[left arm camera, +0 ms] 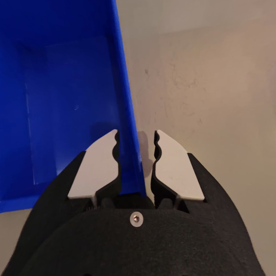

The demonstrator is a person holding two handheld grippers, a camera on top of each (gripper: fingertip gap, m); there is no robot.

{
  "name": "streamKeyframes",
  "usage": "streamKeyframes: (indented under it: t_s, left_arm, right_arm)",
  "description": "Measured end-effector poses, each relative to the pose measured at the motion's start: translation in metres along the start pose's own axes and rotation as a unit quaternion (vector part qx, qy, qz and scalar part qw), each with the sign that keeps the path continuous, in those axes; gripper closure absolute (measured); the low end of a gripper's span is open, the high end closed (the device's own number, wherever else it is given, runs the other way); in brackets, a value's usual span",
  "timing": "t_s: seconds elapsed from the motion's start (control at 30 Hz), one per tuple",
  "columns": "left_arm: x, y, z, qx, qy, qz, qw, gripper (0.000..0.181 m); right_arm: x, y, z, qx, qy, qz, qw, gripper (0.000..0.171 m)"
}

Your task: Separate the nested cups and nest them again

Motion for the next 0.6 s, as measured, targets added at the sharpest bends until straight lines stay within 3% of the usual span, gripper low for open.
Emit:
streamKeyframes:
  t_s: [0.13, 0.33, 0.6]
  left_arm:
    - [-0.010, -0.002, -0.002, 0.007, -0.006, 0.017, 1.000, 0.165]
    - [-0.010, -0.002, 0.006, 0.001, -0.021, 0.034, 0.999, 0.170]
    - [-0.011, 0.007, 0.069, -0.009, 0.030, 0.044, 0.999, 0.168]
  right_arm:
    - [-0.001, 0.000, 0.001, 0.002, 0.006, -0.008, 1.000, 0.160]
    - [-0.002, -0.001, 0.001, 0.001, 0.019, -0.022, 1.000, 0.161]
    - [-0.012, -0.011, -0.020, 0.040, 0.019, -0.060, 0.997, 0.162]
Point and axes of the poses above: each gripper's, where its closed fingertips meet, x back along the fingers, y out of its underside, z = x × y across the jaws, the point moved 1 cm from there along x, back along the fingers, and after that the axes turned 14 degrees about x, right-handed, at the moved point
